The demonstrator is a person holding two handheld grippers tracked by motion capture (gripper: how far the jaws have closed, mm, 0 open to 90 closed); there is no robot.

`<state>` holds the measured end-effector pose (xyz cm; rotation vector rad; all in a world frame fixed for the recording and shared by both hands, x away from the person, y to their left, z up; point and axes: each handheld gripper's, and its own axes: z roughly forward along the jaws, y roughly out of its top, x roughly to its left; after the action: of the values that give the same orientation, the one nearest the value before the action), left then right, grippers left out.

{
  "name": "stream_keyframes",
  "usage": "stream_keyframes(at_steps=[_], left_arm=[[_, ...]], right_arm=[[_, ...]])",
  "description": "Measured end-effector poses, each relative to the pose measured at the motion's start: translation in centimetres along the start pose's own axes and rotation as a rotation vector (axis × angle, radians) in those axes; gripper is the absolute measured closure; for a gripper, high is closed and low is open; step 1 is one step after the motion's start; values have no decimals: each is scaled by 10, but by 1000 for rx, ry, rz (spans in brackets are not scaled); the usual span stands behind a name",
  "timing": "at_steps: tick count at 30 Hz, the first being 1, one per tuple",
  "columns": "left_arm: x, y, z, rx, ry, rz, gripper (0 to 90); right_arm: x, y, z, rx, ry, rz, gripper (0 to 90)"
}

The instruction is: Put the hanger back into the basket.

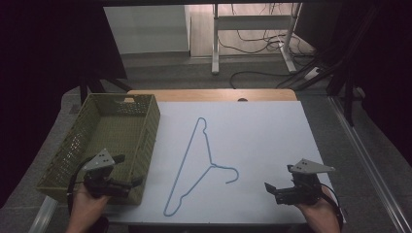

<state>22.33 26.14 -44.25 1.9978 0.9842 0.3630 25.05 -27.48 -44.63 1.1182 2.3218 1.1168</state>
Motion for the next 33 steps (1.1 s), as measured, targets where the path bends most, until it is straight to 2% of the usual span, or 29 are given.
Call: stream_keyframes(at_steps=[3,4,5,6,7,9,14,22,23,24,25,27,33], left_arm=[[-3,4,3,-23,-40,0,0],[-3,4,3,-23,-40,0,0],[-6,6,4,-36,-69,1,0],[-6,6,4,-36,-69,1,0],[-9,9,6,-46,-101,13,0],[-13,12,10,-54,-117,31,0],[-25,19,20,-28,-141,66,0],[-34,24,32,-2,-190,64,0],[-37,25,36,2,-209,69,0],[-37,25,36,2,-209,69,0],[-40,27,40,2,-232,69,0],[-44,28,44,-6,-250,70,0],[-52,31,56,7,-273,79,0]], right_arm=[[0,3,1,1,17,-5,0],[0,3,1,1,17,-5,0],[1,4,1,3,21,-11,0],[1,4,1,3,21,-11,0],[1,6,3,5,26,-18,0],[2,8,5,8,33,-22,0],[5,13,10,20,34,-47,0],[5,16,14,19,51,-50,0],[6,17,16,19,63,-49,0],[6,17,16,19,63,-49,0],[7,18,18,29,53,-71,0],[8,19,20,31,55,-71,0],[10,22,25,38,64,-62,0]])
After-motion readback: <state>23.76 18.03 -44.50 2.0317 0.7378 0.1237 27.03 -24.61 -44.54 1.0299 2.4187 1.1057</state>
